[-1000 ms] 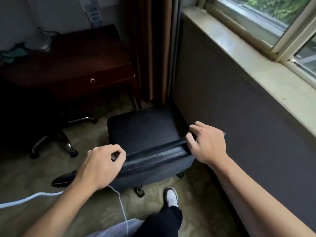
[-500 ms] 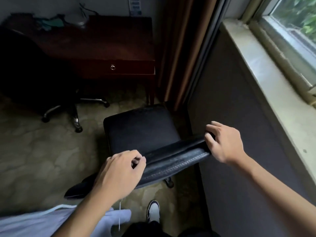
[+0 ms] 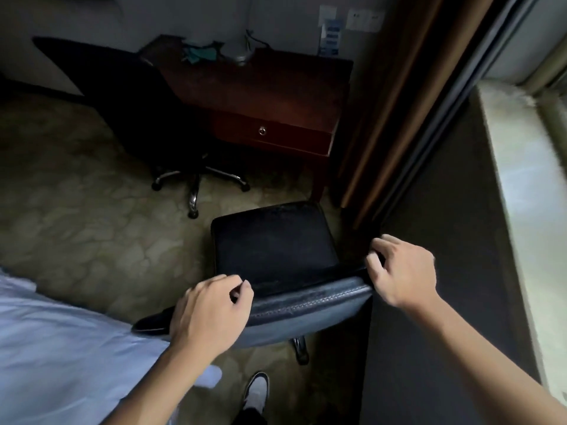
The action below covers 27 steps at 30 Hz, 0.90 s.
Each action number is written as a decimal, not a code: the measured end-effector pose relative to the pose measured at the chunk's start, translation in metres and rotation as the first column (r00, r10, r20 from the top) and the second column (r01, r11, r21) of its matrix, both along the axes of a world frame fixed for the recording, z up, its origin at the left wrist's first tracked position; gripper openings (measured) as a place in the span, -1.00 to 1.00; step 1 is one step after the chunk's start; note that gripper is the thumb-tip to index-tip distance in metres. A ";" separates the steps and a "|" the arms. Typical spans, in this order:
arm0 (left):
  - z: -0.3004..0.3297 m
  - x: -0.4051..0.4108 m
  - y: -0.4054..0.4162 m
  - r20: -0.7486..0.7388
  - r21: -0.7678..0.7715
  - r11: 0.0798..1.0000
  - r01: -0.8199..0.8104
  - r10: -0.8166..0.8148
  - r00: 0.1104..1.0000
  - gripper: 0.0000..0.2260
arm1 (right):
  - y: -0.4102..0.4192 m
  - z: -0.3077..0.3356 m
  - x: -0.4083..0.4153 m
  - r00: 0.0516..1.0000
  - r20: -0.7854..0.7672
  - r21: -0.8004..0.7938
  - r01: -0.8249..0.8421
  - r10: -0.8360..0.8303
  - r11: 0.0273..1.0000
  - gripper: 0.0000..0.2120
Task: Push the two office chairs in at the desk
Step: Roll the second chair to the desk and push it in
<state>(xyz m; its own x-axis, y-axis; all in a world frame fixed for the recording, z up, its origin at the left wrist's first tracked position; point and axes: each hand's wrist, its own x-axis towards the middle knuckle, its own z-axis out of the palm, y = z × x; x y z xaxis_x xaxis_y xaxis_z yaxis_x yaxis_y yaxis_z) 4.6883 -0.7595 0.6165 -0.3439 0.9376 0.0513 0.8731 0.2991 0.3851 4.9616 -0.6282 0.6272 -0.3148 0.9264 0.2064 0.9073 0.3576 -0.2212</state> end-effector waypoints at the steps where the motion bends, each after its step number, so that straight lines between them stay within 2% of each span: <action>1: -0.002 0.006 0.002 -0.008 0.001 1.000 -0.014 0.014 1.000 -0.68 | 0.006 0.000 0.003 1.000 0.003 0.002 -0.007 0.007 1.000 -0.71; 7: 0.006 0.030 0.018 -0.082 0.143 0.984 -0.105 0.117 0.990 -0.69 | 0.040 0.010 0.008 0.999 -0.008 -0.039 -0.046 0.046 0.998 -0.72; 12: 0.013 0.016 0.038 -0.070 0.225 0.965 -0.134 0.154 0.986 -0.70 | 0.050 0.005 -0.001 0.999 -0.023 -0.012 -0.048 0.047 0.999 -0.72; 19: 0.019 -0.019 0.080 -0.090 0.199 0.970 -0.142 0.162 0.983 -0.68 | 0.082 0.008 -0.032 0.989 -0.125 0.051 -0.071 0.077 0.996 -0.72; 23: 0.018 -0.033 0.118 -0.077 0.183 0.976 -0.119 0.134 0.988 -0.67 | 0.121 0.007 -0.045 0.996 -0.076 0.028 -0.042 0.044 0.999 -0.72; 27: 0.016 -0.060 0.157 -0.048 0.098 0.983 -0.158 0.163 0.985 -0.66 | 0.150 0.004 -0.067 0.995 -0.092 0.014 -0.047 0.049 0.999 -0.72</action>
<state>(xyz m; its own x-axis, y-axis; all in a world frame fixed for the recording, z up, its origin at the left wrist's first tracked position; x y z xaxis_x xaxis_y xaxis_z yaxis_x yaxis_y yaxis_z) 4.6279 -0.6029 0.6323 -0.4837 0.8606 0.1590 0.8374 0.4024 0.3699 4.8942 -0.4778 0.6313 -0.3380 0.9081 0.2470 0.8649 0.4032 -0.2988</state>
